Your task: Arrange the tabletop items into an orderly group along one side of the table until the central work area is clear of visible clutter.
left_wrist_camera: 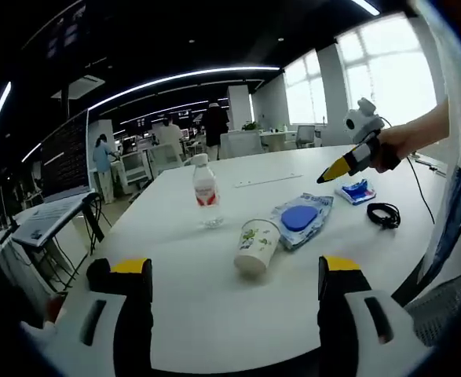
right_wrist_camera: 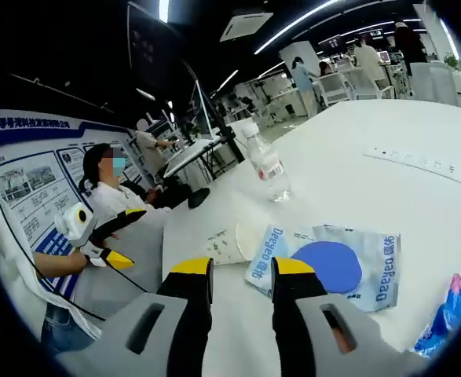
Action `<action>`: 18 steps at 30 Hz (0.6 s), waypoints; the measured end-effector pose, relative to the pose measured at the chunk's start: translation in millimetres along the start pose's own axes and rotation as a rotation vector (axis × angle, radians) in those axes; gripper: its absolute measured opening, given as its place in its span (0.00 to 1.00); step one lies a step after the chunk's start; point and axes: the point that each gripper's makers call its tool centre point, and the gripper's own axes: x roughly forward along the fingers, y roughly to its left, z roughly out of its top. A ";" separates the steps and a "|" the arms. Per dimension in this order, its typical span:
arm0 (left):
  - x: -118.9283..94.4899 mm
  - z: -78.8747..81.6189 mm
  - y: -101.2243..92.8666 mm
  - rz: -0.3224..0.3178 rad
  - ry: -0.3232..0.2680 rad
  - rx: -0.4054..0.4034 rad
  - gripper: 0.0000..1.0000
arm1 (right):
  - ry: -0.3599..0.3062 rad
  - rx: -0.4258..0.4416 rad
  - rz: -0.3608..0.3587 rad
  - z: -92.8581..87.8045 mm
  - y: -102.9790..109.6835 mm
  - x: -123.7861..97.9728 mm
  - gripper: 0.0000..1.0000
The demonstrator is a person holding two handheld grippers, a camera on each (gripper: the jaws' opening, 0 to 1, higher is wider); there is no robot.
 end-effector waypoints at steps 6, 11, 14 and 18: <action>0.8 -5.4 -2.4 -0.005 0.030 0.032 0.85 | 0.089 -0.034 0.049 3.0 5.3 34.2 0.27; -0.1 -3.2 0.3 0.009 0.024 0.045 0.83 | 0.182 -0.069 0.103 -5.5 12.7 58.2 0.27; 0.5 -6.9 -1.3 0.004 0.041 0.060 0.81 | 0.219 -0.080 0.125 -9.5 14.2 71.1 0.28; 1.5 -16.4 0.6 0.011 0.086 0.113 0.75 | 0.250 -0.114 0.163 -13.0 19.2 81.8 0.27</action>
